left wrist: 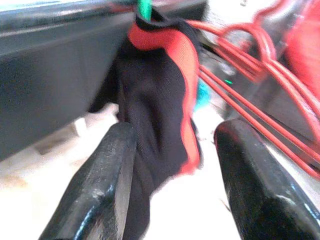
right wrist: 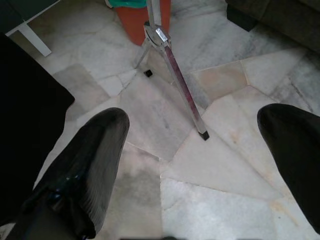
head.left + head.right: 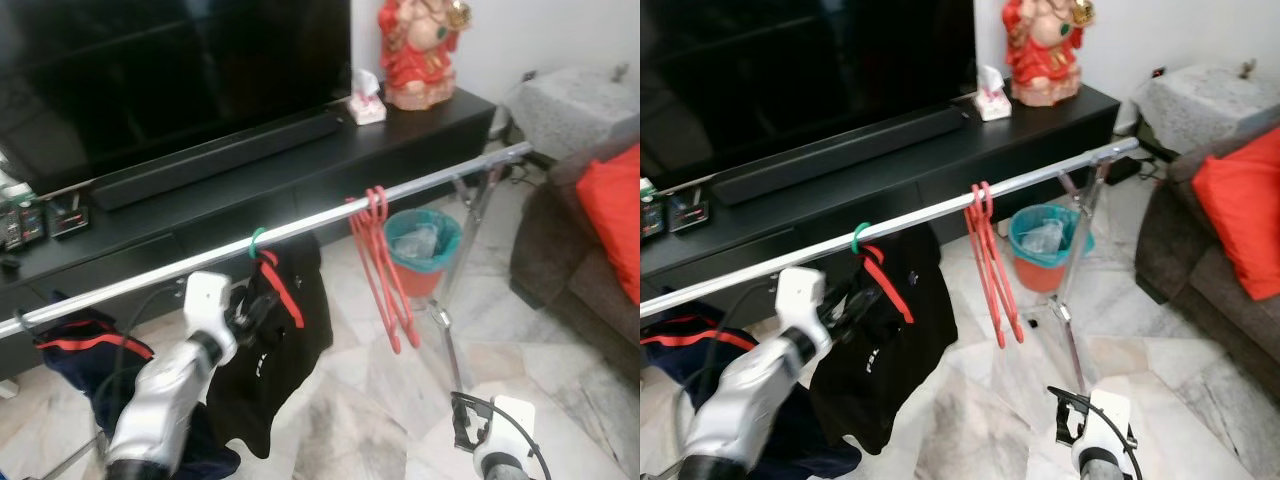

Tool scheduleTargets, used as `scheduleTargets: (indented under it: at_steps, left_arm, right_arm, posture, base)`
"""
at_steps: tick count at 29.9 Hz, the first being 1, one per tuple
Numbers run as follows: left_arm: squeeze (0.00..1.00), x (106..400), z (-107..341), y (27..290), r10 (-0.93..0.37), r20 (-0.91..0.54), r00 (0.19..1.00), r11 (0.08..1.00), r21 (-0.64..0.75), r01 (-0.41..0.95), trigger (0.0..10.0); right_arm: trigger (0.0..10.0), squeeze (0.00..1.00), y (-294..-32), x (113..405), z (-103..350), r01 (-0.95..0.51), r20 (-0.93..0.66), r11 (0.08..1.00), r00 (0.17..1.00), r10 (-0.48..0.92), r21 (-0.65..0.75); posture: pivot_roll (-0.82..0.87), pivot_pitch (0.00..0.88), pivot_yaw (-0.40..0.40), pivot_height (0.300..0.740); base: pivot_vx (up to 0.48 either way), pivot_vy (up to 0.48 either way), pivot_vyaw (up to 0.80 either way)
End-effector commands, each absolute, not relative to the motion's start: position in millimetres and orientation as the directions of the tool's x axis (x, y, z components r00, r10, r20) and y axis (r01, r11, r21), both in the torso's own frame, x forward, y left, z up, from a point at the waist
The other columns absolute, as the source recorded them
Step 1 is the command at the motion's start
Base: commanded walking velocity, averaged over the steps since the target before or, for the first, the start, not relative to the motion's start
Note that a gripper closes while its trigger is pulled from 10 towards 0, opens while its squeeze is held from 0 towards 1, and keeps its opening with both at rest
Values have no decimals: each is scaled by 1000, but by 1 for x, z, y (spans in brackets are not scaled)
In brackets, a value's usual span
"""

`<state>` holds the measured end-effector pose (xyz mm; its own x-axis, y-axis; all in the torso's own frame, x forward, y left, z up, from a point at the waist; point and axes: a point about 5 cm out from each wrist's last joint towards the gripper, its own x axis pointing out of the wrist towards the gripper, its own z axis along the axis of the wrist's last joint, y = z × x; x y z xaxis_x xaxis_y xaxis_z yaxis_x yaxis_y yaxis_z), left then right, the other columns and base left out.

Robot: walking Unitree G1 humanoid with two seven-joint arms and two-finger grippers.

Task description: Hang hanger

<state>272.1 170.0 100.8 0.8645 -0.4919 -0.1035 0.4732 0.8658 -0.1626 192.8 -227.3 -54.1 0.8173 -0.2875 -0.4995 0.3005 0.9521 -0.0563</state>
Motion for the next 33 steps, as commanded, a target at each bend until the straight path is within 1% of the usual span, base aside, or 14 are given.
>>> scheduleTargets:
  at_steps: [1, 2, 7, 8, 9, 10, 12, 14, 15, 22, 24, 30, 31, 33]
  left_arm:
    - [1000, 263, 105, 176, -541, -115, 833, 837, -176, 519, 10000]
    - [1000, 263, 105, 176, -541, -115, 833, 837, -176, 519, 10000]
    - [1000, 227, 95, 211, -592, -272, 758, 806, -199, 558, 10000]
    - [851, 218, 84, 221, -570, -340, 748, 821, -188, 539, 10000]
    - [851, 218, 84, 221, -570, -340, 748, 821, -188, 539, 10000]
    - [0, 214, 70, 232, -513, -390, 765, 857, -181, 483, 10000]
    - [0, 211, 46, 243, -388, -490, 781, 917, -120, 381, 10000]
    - [0, 209, 38, 242, -382, -499, 778, 920, -131, 369, 10000]
    - [0, 204, 26, 238, -382, -521, 763, 923, -170, 346, 10000]
    - [0, 189, -14, 229, -368, -625, 688, 929, -213, 303, 10000]
    - [0, 183, -35, 233, -304, -695, 651, 950, -173, 259, 10000]
    - [0, 186, -57, 235, -137, -755, 641, 990, -88, 108, 10000]
    - [0, 186, -57, 235, -137, -755, 641, 990, -88, 108, 10000]
    - [0, 191, -65, 231, -63, -772, 632, 998, -49, 39, 10000]
  right_arm:
    - [10000, 0, -224, 193, -54, 290, -497, 956, 823, -276, -51]
    - [10000, 0, -224, 193, -54, 290, -497, 956, 823, -276, -51]
    - [10000, 0, -225, 191, -55, 277, -505, 959, 821, -265, -55]
    - [10000, 0, -224, 190, -57, 271, -515, 961, 817, -260, -55]
    - [10000, 0, -224, 190, -57, 271, -515, 961, 817, -260, -55]
    - [10000, 0, -223, 189, -58, 267, -528, 962, 810, -256, -57]
    - [10000, 0, -223, 185, -62, 265, -552, 963, 795, -252, -58]
    - [10000, 0, -223, 183, -64, 266, -565, 962, 785, -253, -62]
    - [10000, 0, -224, 179, -66, 268, -584, 961, 772, -252, -61]
    - [10000, 0, -227, 164, -76, 262, -650, 962, 719, -245, -73]
    - [10000, 0, -228, 160, -79, 265, -678, 962, 697, -234, -60]
    - [10000, 0, -228, 147, -87, 296, -752, 955, 626, -208, -18]
    - [10000, 0, -228, 147, -87, 296, -752, 955, 626, -208, -18]
    - [10000, 0, -228, 137, -93, 296, -801, 955, 564, -201, -31]
  posture:
    - [-23, 0, 90, 740]
    - [-23, 0, 90, 740]
    - [-6, 0, 81, 740]
    - [0, 0, 77, 740]
    - [0, 0, 77, 740]
    - [-1, 0, 76, 740]
    - [-4, 0, 75, 740]
    - [-7, 0, 75, 740]
    - [-11, 0, 75, 740]
    - [-12, 0, 67, 740]
    - [-12, 0, 61, 740]
    - [-23, 0, 58, 740]
    - [-23, 0, 58, 740]
    - [-25, 0, 61, 740]
  base:
    - [0, 0, 0]
    - [0, 0, 0]
    - [0, 0, 0]
    - [0, 0, 0]
    - [0, 0, 0]
    - [0, 0, 0]
    - [0, 0, 0]
    - [0, 0, 0]
    - [0, 0, 0]
    - [0, 0, 0]
    - [0, 0, 0]
    - [0, 0, 0]
    - [0, 0, 0]
    - [0, 0, 0]
